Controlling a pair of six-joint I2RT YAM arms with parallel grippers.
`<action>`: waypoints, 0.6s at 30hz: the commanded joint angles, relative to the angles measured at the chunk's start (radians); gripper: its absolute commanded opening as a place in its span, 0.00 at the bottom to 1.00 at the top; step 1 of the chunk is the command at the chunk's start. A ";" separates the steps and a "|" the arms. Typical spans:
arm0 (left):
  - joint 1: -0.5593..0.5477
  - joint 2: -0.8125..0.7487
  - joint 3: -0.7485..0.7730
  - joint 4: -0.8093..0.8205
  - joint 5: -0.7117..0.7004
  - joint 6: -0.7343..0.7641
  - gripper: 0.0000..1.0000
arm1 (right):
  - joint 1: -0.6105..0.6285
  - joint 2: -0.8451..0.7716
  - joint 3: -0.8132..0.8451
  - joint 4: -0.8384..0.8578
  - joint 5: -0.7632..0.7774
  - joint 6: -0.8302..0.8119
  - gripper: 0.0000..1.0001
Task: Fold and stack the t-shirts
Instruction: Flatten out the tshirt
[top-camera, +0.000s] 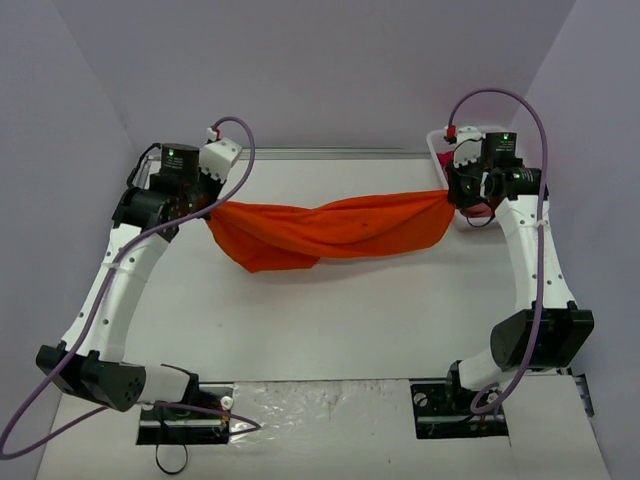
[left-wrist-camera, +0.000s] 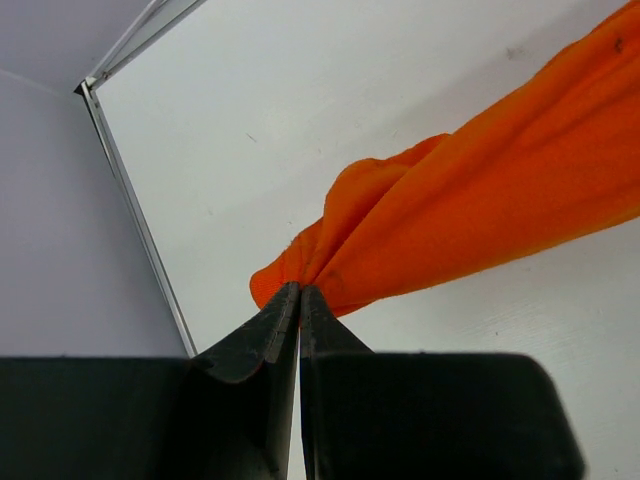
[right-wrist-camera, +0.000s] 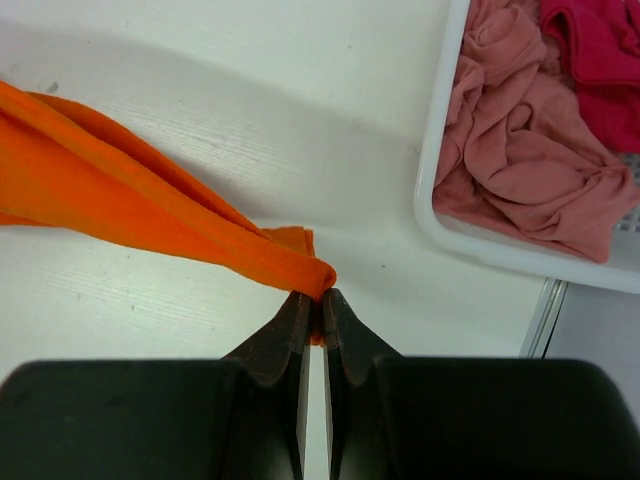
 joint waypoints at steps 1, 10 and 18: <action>0.014 -0.058 0.018 0.036 -0.038 0.009 0.02 | -0.001 -0.037 -0.009 0.003 0.006 -0.024 0.00; 0.017 -0.093 0.012 0.023 -0.016 0.009 0.02 | -0.003 -0.008 -0.050 0.020 0.060 -0.027 0.52; 0.017 -0.093 -0.020 0.023 -0.018 0.016 0.02 | -0.001 0.025 -0.119 0.051 0.020 -0.019 0.58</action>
